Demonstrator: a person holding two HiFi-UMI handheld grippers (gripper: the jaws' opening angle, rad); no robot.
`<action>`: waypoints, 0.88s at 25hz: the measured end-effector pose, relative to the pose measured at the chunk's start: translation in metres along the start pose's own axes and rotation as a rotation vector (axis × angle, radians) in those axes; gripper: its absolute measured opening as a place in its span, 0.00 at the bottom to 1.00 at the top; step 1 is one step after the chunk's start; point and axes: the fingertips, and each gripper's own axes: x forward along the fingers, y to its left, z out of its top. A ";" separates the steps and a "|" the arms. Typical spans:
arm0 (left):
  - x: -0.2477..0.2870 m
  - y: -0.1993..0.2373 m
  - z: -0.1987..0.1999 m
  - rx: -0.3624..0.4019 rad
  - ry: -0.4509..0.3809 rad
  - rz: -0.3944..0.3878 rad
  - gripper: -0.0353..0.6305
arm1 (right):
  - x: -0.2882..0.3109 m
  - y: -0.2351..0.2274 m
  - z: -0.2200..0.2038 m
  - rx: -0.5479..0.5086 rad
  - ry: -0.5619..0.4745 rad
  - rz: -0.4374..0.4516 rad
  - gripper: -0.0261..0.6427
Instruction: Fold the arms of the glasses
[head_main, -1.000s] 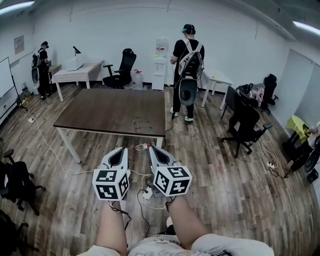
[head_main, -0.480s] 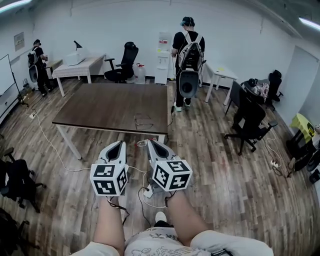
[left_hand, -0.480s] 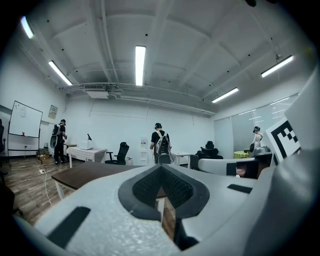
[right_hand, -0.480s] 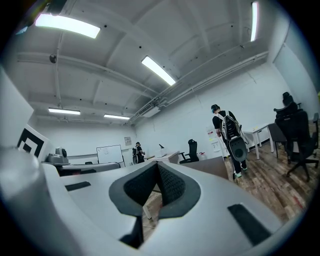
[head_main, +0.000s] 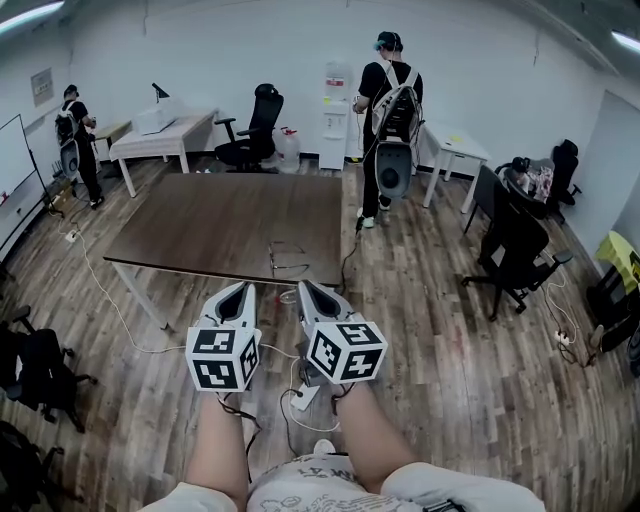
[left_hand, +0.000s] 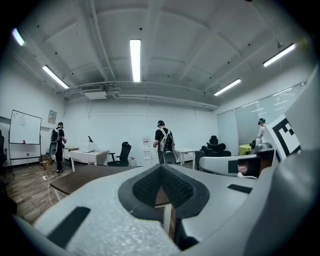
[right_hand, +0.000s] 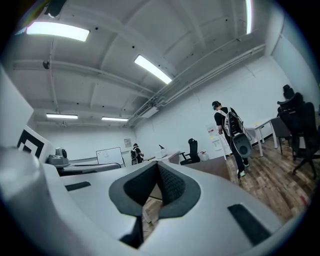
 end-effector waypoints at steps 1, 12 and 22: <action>0.009 0.001 0.002 0.000 -0.001 0.006 0.07 | 0.006 -0.007 0.003 0.000 0.001 0.003 0.06; 0.097 -0.002 0.004 -0.006 0.003 0.068 0.07 | 0.058 -0.080 0.008 0.000 0.044 0.046 0.06; 0.148 -0.005 -0.005 -0.025 0.030 0.088 0.07 | 0.087 -0.120 0.003 0.014 0.091 0.068 0.06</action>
